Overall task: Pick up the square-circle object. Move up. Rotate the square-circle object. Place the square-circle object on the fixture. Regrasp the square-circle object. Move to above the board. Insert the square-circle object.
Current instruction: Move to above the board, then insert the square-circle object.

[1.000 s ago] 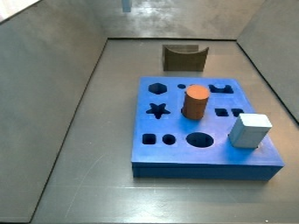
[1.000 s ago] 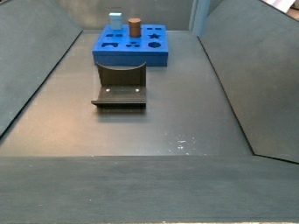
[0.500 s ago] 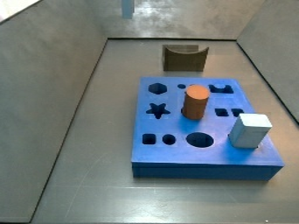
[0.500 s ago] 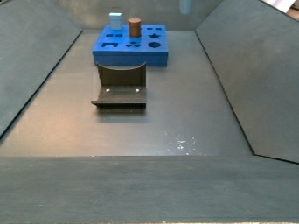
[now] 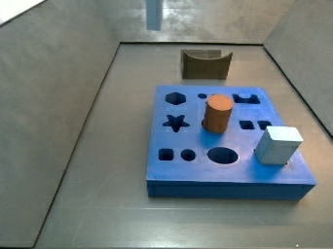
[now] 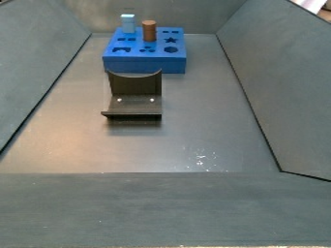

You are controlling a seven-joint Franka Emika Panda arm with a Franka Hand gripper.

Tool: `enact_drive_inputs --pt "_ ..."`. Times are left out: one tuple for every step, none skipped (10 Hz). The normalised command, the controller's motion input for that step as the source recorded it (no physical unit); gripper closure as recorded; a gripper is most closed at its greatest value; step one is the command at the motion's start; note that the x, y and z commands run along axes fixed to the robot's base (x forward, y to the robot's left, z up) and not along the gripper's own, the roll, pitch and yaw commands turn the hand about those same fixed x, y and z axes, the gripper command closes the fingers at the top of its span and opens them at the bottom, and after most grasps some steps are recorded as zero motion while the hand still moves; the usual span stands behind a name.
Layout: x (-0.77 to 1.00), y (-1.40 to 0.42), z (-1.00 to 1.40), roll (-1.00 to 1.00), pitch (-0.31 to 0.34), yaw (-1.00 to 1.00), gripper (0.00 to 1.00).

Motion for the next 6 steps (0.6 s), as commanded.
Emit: enact_drive_inputs --pt "0.21 -0.36 0.07 0.07 0.146 0.00 1.00" --pt "0.16 -0.22 0.04 0.09 0.125 0.01 1.00" --pt "0.13 -0.17 0.03 0.10 0.113 0.01 1.00" --pt "-0.02 0.00 -0.05 0.00 0.006 0.00 1.00" --pt "0.00 0.10 -0.02 -0.06 0.000 0.00 1.00" --pt "0.00 0.00 -0.03 0.00 0.000 0.00 1.00"
